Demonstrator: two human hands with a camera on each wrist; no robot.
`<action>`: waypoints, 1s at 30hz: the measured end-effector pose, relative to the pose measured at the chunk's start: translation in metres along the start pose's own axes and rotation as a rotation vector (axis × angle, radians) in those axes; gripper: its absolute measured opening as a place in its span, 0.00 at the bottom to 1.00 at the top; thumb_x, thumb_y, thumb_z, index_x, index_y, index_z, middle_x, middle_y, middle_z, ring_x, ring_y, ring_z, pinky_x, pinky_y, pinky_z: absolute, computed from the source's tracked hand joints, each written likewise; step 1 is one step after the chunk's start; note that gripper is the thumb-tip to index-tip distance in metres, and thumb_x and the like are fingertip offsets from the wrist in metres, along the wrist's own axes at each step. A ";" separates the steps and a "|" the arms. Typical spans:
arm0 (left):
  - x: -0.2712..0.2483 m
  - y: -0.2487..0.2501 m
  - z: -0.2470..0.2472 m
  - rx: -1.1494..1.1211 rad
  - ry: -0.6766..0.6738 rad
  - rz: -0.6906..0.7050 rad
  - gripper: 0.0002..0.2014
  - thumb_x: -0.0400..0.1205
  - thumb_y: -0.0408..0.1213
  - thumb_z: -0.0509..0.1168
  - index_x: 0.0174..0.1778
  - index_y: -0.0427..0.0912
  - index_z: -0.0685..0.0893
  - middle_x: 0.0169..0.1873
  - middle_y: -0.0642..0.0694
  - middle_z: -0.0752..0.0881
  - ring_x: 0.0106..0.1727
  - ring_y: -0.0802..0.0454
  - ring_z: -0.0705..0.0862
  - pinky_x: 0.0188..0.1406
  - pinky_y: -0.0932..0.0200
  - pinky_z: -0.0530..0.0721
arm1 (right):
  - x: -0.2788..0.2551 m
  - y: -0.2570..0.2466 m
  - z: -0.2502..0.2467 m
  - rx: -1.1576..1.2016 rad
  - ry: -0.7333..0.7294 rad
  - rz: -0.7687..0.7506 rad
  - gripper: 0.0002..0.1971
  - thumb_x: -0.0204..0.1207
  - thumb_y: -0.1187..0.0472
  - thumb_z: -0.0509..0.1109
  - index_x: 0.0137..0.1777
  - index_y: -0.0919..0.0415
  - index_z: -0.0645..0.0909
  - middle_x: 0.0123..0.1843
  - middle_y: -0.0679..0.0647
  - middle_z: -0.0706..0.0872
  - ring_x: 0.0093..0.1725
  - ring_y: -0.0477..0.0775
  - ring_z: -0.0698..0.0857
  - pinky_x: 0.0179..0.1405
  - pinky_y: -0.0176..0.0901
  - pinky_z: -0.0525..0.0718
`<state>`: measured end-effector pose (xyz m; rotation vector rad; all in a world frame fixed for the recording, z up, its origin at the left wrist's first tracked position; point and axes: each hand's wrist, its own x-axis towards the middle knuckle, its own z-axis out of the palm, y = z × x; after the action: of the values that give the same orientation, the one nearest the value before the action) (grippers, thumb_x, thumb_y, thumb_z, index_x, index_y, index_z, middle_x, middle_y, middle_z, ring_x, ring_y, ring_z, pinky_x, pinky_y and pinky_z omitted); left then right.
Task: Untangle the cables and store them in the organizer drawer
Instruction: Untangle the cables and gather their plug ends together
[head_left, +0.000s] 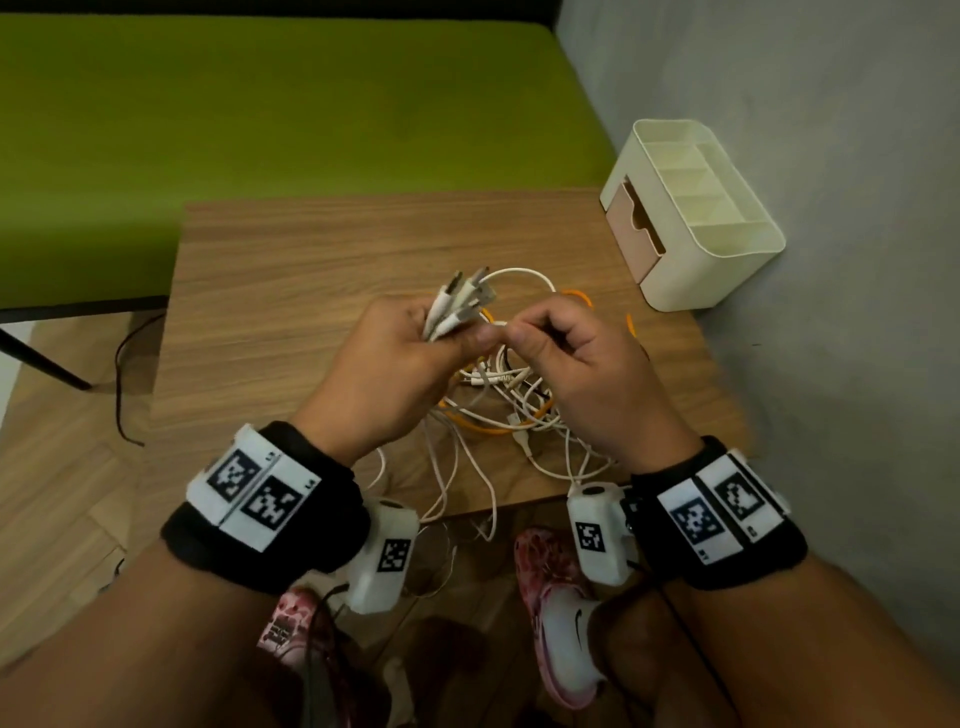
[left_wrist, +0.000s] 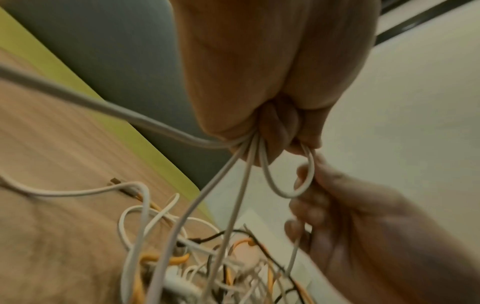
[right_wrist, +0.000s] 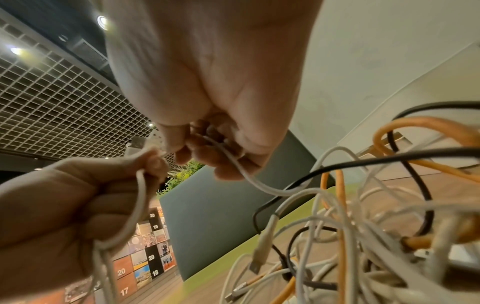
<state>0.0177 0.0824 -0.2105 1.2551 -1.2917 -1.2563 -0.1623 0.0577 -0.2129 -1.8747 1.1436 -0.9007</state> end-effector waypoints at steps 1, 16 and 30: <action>0.000 0.002 -0.004 -0.067 0.025 -0.005 0.07 0.75 0.39 0.71 0.33 0.41 0.83 0.18 0.52 0.69 0.19 0.56 0.64 0.21 0.61 0.60 | 0.000 0.002 -0.001 0.000 -0.047 0.035 0.08 0.84 0.56 0.67 0.45 0.55 0.84 0.32 0.44 0.80 0.33 0.41 0.78 0.33 0.38 0.75; -0.004 0.002 -0.053 0.154 0.432 -0.045 0.04 0.78 0.36 0.73 0.40 0.41 0.86 0.19 0.49 0.72 0.27 0.44 0.67 0.23 0.55 0.64 | 0.010 0.034 0.002 -0.592 -0.192 -0.157 0.14 0.81 0.54 0.62 0.48 0.60 0.87 0.46 0.53 0.85 0.49 0.56 0.81 0.49 0.52 0.76; 0.002 -0.012 -0.014 0.380 -0.139 0.113 0.05 0.79 0.40 0.69 0.47 0.43 0.88 0.38 0.47 0.89 0.39 0.55 0.83 0.42 0.53 0.80 | 0.011 0.018 0.015 -0.339 -0.062 -0.359 0.10 0.83 0.61 0.64 0.47 0.63 0.85 0.41 0.49 0.77 0.44 0.53 0.77 0.45 0.40 0.72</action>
<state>0.0325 0.0797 -0.2213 1.3504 -1.7373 -1.0636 -0.1529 0.0452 -0.2328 -2.4228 0.9835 -0.8707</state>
